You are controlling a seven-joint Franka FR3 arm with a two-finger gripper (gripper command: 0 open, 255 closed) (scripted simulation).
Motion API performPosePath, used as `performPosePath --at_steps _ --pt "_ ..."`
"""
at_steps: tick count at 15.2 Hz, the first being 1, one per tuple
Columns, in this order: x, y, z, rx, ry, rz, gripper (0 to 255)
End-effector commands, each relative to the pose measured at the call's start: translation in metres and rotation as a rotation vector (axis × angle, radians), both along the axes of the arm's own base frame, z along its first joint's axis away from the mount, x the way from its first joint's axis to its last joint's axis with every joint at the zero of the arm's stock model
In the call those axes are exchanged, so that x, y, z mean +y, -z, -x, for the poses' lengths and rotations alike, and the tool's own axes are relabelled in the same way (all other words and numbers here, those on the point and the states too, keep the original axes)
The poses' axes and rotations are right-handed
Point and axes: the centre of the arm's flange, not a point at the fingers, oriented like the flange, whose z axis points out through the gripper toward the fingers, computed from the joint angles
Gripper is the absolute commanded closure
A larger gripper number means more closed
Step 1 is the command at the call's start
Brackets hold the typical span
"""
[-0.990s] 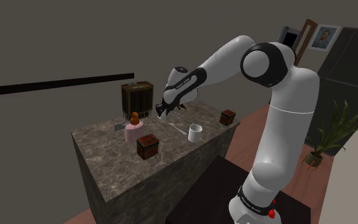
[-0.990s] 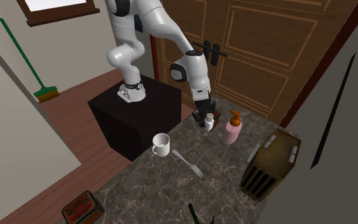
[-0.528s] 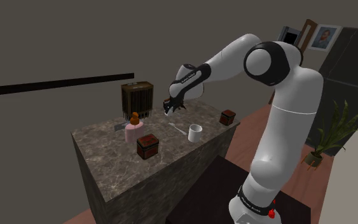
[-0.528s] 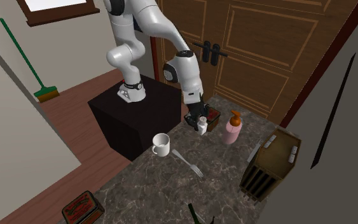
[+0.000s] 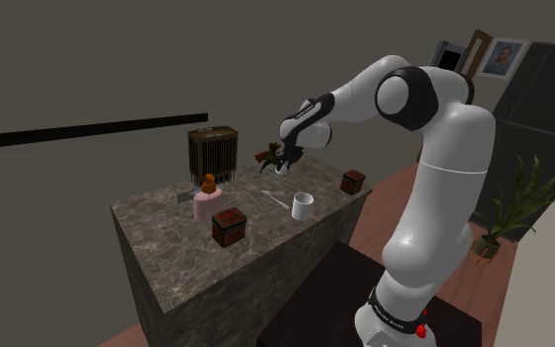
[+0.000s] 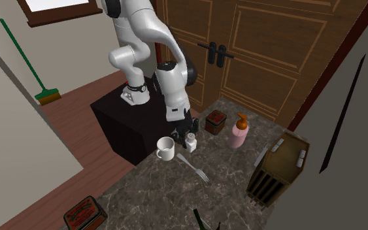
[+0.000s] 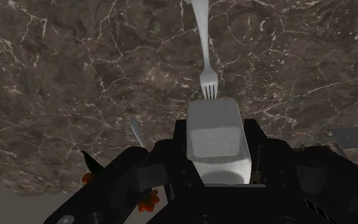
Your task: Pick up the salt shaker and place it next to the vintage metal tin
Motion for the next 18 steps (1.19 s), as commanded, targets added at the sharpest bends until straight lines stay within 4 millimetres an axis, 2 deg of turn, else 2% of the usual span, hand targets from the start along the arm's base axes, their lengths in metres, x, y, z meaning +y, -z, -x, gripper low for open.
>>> performPosePath --at_steps 1,18 --pt "-0.025 -0.001 0.007 0.000 -0.002 0.000 255" --pt "-0.242 -0.001 0.064 0.000 -0.002 0.000 255"
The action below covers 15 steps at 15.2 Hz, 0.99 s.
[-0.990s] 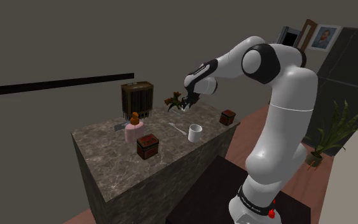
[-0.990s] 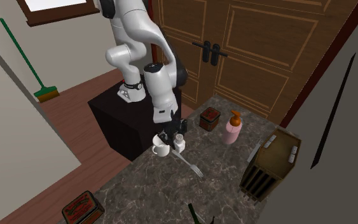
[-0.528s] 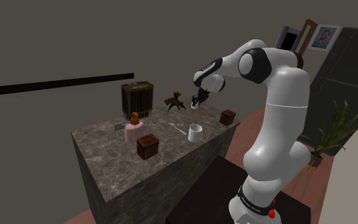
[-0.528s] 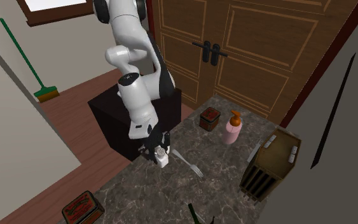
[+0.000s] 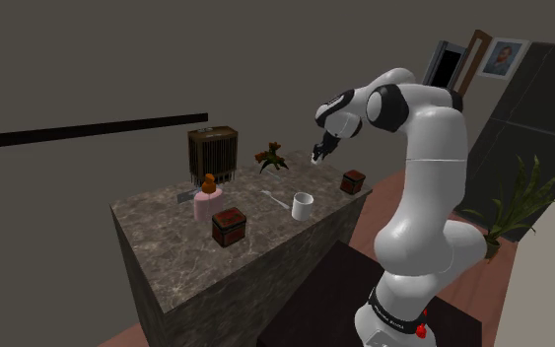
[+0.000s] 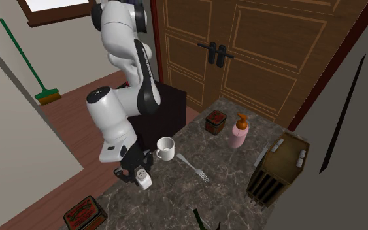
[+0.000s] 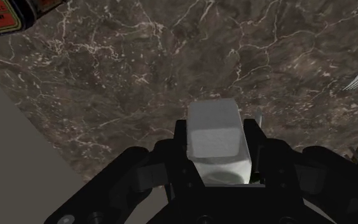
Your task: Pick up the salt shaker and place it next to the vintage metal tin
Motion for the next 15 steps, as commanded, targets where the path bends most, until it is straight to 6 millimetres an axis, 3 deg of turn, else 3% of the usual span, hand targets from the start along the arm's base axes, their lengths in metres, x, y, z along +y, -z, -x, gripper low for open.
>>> performPosePath --at_steps 1,4,15 --pt "-0.026 0.000 0.008 0.000 -0.001 -0.001 255" --pt "-0.063 0.000 0.018 0.000 -0.001 -0.001 255" --pt "-0.063 0.059 0.018 0.000 -0.001 -0.001 255"
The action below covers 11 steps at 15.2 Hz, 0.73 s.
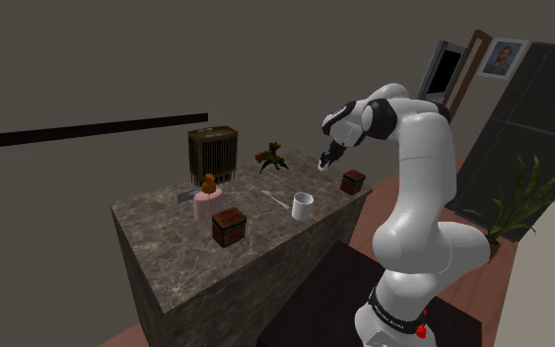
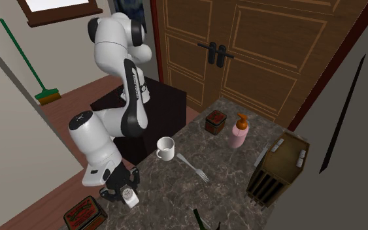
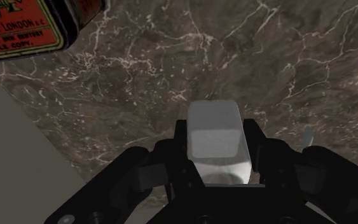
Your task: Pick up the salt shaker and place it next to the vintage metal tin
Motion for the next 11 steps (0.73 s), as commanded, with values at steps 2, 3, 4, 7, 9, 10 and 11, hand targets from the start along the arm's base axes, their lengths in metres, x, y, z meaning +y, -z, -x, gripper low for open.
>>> performPosePath --at_steps 2,3,4,7,9,10,11 --pt "0.000 0.016 -0.001 0.000 0.000 0.000 255" --pt "0.000 0.022 -0.001 0.000 0.000 0.000 255" --pt "0.000 0.027 -0.001 0.000 0.000 0.000 255" --pt "0.000 0.043 -0.001 0.000 0.000 0.000 255" --pt "0.000 0.053 -0.001 0.000 0.000 0.000 255" --pt "0.000 0.059 -0.001 0.000 0.000 0.000 255" --pt "0.000 0.064 -0.001 0.000 0.000 0.000 255"
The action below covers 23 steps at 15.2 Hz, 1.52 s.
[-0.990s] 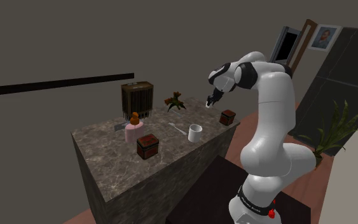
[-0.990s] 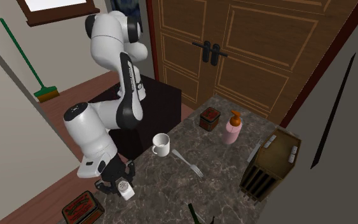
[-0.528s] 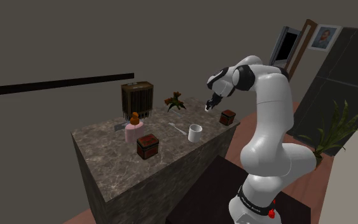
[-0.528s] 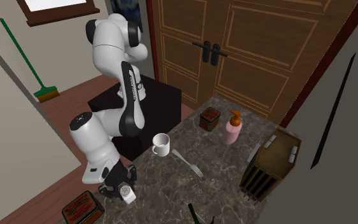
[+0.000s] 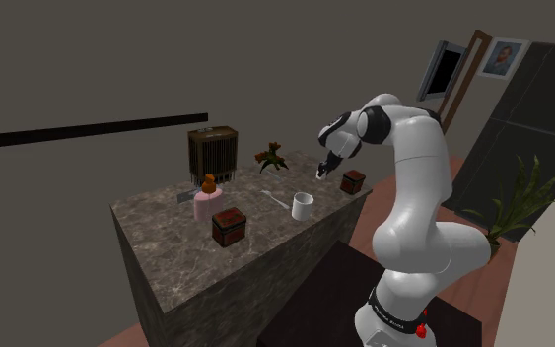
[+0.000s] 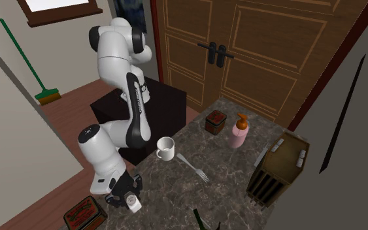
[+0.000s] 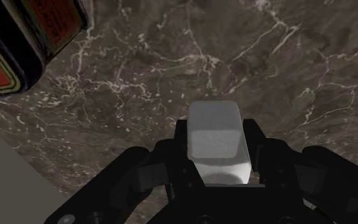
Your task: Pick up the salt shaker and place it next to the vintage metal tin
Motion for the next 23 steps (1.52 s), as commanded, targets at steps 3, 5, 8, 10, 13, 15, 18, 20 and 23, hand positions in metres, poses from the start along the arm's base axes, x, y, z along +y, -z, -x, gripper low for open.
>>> performPosePath --at_steps 3,5,8,10,13,15,18,20,23 --pt "0.000 0.022 -0.001 0.000 0.000 0.000 255" --pt "0.000 0.033 -0.001 0.000 0.000 0.000 255" --pt "0.000 0.049 -0.001 0.000 0.000 0.000 255" --pt "0.000 0.049 -0.001 0.000 0.000 0.000 255" --pt "0.000 0.049 -0.001 0.000 0.000 0.000 255" --pt "0.000 0.049 -0.001 0.000 0.000 0.000 255" --pt "0.000 0.049 -0.001 0.000 0.000 0.000 0" --pt "0.000 0.049 -0.001 0.000 0.000 0.000 0" --pt "0.002 0.024 0.008 0.000 0.000 0.000 0"
